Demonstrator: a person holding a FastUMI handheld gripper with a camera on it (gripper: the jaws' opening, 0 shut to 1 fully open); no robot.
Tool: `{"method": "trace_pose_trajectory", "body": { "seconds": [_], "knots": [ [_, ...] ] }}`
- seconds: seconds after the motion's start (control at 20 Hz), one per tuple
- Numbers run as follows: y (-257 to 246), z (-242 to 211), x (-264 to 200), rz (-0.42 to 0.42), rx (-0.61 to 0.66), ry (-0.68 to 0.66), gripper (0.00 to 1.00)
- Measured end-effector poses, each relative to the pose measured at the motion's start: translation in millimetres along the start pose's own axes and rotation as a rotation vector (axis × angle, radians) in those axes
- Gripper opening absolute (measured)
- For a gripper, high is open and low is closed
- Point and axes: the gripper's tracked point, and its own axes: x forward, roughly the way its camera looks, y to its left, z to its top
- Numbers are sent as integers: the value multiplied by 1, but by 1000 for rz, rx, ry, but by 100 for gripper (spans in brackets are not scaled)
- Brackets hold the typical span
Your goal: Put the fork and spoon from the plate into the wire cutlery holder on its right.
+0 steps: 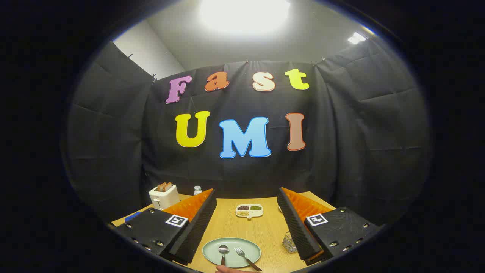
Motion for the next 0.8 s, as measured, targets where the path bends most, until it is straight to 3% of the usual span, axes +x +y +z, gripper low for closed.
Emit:
{"method": "trace_pose_trajectory", "body": {
  "seconds": [0.8],
  "knots": [
    [2,-18,9,11,-11,56,98]
  ]
}}
